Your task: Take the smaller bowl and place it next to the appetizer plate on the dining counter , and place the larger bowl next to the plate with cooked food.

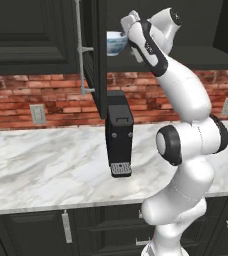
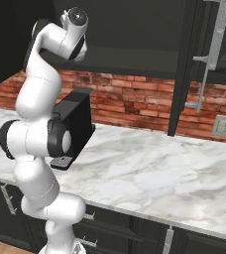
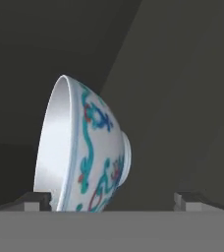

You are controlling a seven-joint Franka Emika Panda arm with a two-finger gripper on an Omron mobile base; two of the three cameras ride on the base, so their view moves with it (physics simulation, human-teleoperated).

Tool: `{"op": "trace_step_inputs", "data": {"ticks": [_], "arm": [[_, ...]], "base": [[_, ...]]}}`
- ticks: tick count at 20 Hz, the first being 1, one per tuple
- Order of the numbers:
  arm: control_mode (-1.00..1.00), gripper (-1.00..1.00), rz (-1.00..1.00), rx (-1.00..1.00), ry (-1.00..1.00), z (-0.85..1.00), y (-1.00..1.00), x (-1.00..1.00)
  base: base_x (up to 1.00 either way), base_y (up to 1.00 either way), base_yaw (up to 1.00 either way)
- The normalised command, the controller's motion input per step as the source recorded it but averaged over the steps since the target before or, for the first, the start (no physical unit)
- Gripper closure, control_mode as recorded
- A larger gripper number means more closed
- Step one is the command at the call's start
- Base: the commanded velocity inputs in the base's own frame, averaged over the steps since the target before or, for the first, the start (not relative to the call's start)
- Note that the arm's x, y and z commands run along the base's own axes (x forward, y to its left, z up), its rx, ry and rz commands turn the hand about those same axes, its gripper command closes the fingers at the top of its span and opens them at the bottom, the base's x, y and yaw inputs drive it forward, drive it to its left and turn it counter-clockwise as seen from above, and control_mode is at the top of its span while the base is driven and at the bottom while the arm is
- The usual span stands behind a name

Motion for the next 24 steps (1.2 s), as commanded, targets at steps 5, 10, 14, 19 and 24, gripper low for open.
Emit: {"op": "trace_step_inputs", "data": {"ticks": [5, 10, 14, 19, 24], "arm": [[-1.0, -1.0, 0.0, 0.0, 0.0, 0.0, 0.13, 0.65], [-1.0, -1.0, 0.0, 0.0, 0.0, 0.0, 0.16, 0.58], [-1.0, 1.0, 0.0, 0.0, 0.0, 0.0, 0.19, 0.21], [-1.0, 1.0, 0.0, 0.0, 0.0, 0.0, 0.12, 0.0], [-1.0, 1.0, 0.0, 0.0, -0.1, 0.0, -0.11, -0.33]], "base": [[0.0, 0.0, 0.0], [0.0, 0.0, 0.0], [0.0, 0.0, 0.0], [0.0, 0.0, 0.0], [0.0, 0.0, 0.0]]}}
